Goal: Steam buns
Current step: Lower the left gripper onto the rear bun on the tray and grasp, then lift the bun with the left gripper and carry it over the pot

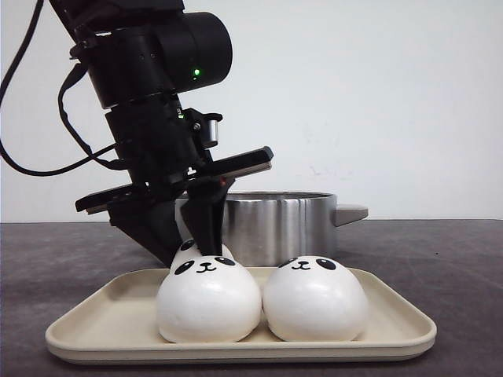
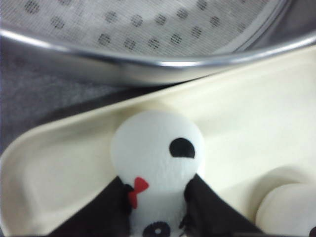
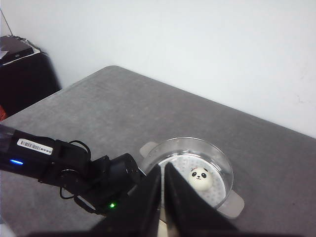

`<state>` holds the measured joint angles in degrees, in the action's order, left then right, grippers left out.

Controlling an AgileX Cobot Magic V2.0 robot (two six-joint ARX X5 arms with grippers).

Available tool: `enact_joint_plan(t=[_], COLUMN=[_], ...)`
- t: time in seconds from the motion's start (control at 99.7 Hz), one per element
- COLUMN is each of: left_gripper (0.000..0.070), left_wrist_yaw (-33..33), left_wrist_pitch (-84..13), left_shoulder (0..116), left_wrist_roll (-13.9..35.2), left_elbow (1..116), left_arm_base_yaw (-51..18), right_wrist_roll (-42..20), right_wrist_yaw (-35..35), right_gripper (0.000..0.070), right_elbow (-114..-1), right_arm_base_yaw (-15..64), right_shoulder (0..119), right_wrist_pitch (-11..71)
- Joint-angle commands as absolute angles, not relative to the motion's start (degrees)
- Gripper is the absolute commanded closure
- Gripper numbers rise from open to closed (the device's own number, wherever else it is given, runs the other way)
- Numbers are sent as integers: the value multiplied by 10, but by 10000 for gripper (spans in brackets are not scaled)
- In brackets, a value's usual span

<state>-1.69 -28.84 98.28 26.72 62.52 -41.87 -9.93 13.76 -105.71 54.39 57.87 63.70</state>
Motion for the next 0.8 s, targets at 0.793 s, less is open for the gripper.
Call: enact_joint_plan(t=[0.793], left_gripper=[700], left_wrist_yaw=[-4], left_wrist_pitch=[-252], left_shoulder=[784], left_wrist_roll=[209], left_elbow=[668], left_arm_base_yaw=[-428], right_wrist_roll=[-111], right_wrist_yaw=[140], right_gripper=[699], right_elbow=[-1069], right_arm_base_yaw=[551], right_shoulder=[583], right_wrist_pitch=[626])
